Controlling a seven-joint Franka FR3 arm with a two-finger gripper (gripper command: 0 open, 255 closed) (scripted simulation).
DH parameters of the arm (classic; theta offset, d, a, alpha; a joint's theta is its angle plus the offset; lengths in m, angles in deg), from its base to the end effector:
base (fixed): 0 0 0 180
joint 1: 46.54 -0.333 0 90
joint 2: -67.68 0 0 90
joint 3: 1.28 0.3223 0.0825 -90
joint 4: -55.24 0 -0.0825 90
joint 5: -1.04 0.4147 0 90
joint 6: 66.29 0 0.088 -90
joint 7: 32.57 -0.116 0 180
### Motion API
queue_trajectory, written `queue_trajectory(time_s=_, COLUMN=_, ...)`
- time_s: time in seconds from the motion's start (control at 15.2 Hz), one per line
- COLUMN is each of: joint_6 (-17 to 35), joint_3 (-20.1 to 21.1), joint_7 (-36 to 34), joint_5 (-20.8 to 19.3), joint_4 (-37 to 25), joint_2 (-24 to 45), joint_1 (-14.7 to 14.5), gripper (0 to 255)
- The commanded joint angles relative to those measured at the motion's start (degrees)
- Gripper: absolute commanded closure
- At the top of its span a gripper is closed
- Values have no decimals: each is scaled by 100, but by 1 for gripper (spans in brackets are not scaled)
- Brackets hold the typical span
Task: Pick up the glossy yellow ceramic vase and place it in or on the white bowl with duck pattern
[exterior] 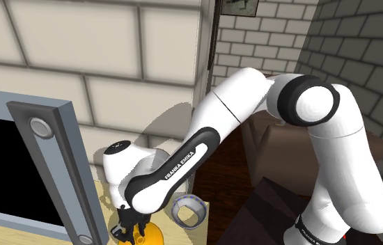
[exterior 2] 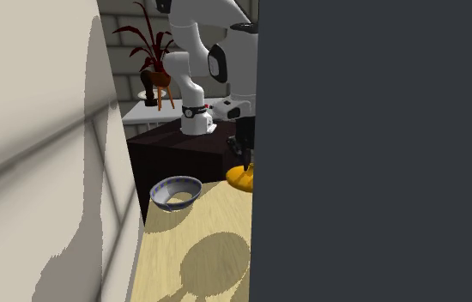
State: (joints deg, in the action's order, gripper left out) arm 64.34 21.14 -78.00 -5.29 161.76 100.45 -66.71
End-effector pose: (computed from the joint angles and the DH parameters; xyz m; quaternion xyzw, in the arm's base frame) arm 0.4883 0.4325 0.1961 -0.9965 0.0092 0.0827 0.0111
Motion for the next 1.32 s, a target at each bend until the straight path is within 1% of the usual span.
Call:
queue_trajectory(time_s=0.0, joint_6=-118, joint_3=32, joint_7=16, joint_5=41, joint_4=-13, joint_2=-108, joint_1=26, gripper=255)
queue_trajectory(time_s=0.07, joint_6=-171, joint_3=46, joint_7=23, joint_5=60, joint_4=-17, joint_2=-159, joint_1=37, gripper=255)
queue_trajectory(time_s=0.33, joint_6=-13, joint_3=66, joint_7=503, joint_5=236, joint_4=713, joint_2=-718, joint_1=518, gripper=255)
queue_trajectory(time_s=0.66, joint_6=88, joint_3=31, joint_7=1185, joint_5=470, joint_4=1460, joint_2=-1356, joint_1=1086, gripper=255)
queue_trajectory(time_s=0.92, joint_6=99, joint_3=-61, joint_7=1776, joint_5=642, joint_4=1934, joint_2=-1813, joint_1=1501, gripper=255)
queue_trajectory(time_s=1.25, joint_6=42, joint_3=-263, joint_7=2535, joint_5=798, joint_4=2377, joint_2=-2300, joint_1=1973, gripper=255)
